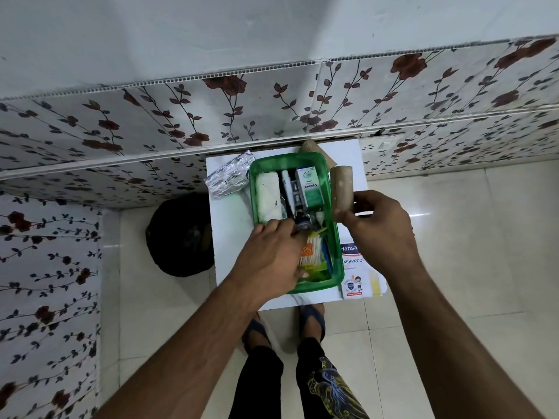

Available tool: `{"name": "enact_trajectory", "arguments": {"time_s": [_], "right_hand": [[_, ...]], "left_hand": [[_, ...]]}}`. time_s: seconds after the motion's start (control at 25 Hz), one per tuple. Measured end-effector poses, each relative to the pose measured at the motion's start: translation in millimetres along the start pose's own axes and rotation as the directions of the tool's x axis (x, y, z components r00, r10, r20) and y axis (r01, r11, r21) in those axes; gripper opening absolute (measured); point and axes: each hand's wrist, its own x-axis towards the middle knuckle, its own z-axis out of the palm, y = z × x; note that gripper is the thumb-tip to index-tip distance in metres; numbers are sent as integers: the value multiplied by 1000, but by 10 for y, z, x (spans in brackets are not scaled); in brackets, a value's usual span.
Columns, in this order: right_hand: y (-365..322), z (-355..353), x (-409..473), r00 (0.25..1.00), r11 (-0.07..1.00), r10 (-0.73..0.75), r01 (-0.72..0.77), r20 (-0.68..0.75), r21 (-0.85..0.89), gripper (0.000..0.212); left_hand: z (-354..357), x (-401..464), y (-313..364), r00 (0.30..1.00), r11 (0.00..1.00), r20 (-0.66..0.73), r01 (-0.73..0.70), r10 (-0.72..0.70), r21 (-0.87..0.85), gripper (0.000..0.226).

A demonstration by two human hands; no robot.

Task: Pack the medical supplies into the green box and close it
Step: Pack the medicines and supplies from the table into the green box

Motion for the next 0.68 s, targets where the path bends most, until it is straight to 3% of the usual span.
{"name": "enact_trajectory", "arguments": {"time_s": [0.16, 0.24, 0.32, 0.4, 0.48, 0.68], "right_hand": [[-141, 180, 6, 997, 997, -55, 58, 53, -53, 23], [-246, 303, 37, 992, 983, -108, 116, 58, -142, 21], [-365, 433, 76, 982, 951, -181, 190, 58, -243, 28], [-449, 565, 108, 955, 878, -286, 295, 81, -377, 19], [-488, 654, 118, 929, 791, -349, 363, 124, -493, 15], [-447, 751, 138, 930, 774, -351, 351, 104, -527, 20]], "left_hand": [[-117, 11, 25, 1000, 1000, 4, -10, 10, -27, 56], [-260, -62, -70, 996, 993, -90, 3, -13, -115, 40], [-388, -160, -253, 967, 968, -221, 74, -129, -241, 33], [-423, -221, -469, 920, 918, -286, 153, -267, -366, 29], [-370, -226, -670, 891, 872, -273, 223, -364, -436, 25], [-214, -165, -893, 863, 821, -242, 281, -443, -497, 22]]}}
